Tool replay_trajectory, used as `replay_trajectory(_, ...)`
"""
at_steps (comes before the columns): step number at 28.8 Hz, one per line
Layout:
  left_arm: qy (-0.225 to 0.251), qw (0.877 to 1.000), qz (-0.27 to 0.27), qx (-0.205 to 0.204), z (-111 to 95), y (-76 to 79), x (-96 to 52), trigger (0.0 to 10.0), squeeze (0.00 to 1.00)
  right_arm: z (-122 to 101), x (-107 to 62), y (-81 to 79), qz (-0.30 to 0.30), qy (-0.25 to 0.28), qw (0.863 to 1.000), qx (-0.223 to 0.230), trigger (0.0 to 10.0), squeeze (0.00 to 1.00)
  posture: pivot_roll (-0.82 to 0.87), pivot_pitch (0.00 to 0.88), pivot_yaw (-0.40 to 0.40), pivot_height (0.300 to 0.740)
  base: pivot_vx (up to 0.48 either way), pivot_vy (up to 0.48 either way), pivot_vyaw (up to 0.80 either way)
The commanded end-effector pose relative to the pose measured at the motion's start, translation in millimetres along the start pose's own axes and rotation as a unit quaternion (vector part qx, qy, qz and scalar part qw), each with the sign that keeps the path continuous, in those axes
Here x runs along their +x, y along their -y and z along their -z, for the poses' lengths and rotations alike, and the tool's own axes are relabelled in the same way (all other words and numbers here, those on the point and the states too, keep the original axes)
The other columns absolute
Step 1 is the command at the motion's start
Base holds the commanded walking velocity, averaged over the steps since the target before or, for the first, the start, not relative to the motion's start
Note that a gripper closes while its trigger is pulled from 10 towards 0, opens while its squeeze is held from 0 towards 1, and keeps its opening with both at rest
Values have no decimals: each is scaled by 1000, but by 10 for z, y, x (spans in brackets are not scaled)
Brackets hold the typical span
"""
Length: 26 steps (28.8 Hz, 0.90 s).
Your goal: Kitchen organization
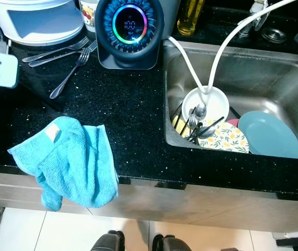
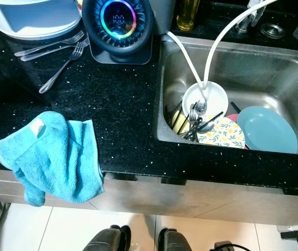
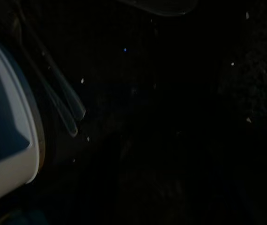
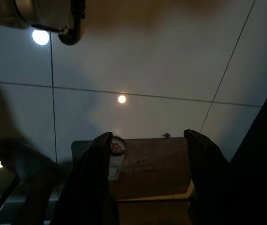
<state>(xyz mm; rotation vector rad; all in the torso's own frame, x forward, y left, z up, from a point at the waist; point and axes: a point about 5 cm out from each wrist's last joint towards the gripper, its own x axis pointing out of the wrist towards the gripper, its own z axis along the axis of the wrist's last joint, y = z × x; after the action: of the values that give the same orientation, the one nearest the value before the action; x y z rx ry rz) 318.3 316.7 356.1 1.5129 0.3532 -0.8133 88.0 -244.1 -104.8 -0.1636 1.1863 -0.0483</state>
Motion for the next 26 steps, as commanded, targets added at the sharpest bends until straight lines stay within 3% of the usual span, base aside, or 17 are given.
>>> replay_trajectory(1, 8, 1000, 13, 6, -37, -11, 62, 10000, 0, 138, -30, 29, 4, -17, 1000, 7, 10000, 0, 61, 294, -33, 740, 0, 0, 0)
replay_trajectory(6, 13, 1000, 13, 10, -64, -39, 112, 10000, 0, 174, -40, 40, 6, -22, 1000, 9, 10000, 0, 56, 300, -32, 740, 0, 0, 0)
replay_trajectory(19, 41, 998, 48, 20, -120, -40, 150, 10000, 0, 195, -50, 52, 3, -19, 1000, 0, 10000, 0, 52, 311, -33, 740, 0, 0, 784)
replay_trajectory(26, 64, 995, 73, 24, -150, -14, 156, 10000, 0, 165, -43, 67, 10, -17, 1000, 1, 10000, 0, 54, 301, -36, 740, 0, 0, 0)
